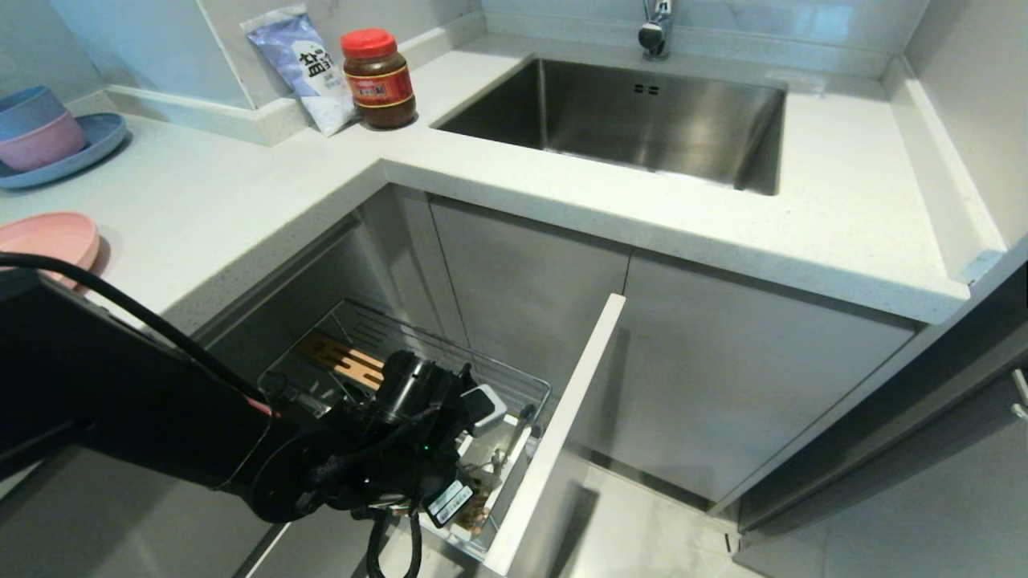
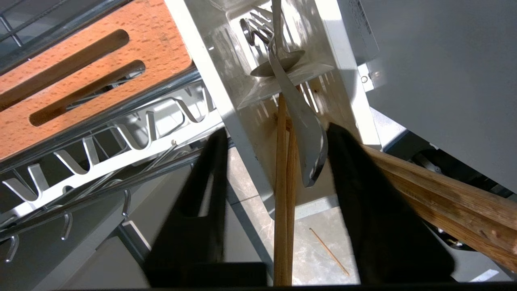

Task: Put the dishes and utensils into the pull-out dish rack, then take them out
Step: Take the fork out of the cupboard

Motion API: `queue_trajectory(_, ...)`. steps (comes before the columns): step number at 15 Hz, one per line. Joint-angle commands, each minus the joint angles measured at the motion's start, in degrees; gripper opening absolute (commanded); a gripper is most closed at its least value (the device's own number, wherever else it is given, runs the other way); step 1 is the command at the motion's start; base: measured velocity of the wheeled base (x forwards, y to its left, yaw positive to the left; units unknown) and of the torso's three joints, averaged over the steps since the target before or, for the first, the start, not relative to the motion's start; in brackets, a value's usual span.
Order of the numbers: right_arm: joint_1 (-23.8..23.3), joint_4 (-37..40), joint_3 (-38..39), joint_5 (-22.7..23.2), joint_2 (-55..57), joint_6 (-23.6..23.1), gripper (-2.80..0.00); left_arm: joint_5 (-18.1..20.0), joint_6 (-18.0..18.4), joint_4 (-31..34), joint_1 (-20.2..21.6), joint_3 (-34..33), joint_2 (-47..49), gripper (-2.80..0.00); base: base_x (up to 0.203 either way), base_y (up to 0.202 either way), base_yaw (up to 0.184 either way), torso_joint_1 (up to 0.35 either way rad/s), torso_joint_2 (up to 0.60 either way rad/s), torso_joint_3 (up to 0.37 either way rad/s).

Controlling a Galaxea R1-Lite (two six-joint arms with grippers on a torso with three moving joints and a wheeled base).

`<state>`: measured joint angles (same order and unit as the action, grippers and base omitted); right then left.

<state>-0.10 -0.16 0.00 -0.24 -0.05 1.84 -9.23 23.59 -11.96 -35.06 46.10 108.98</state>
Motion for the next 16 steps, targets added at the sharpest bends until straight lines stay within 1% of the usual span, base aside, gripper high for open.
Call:
queue_trajectory(1,0.0,0.0,0.1,0.0,-0.1,0.0,-2.8,-0.1,0.1,-0.2,0.0,0.0,0.1,-2.8,0.0,0.0,0.0,0.0,0.0,0.0)
queue_trajectory(10,0.0,0.0,0.1,0.0,-0.1,0.0,-2.8,0.1,0.1,-0.2,-0.1,-0.1,-0.8,-2.8,0.0,0.0,0.0,0.0,0.0,0.0)
queue_trajectory(16,0.0,0.0,0.1,0.0,-0.1,0.0,-2.8,0.0,0.1,3.3,-0.2,-0.1,-6.1,-2.8,0.0,0.0,0.0,0.0,0.0,0.0)
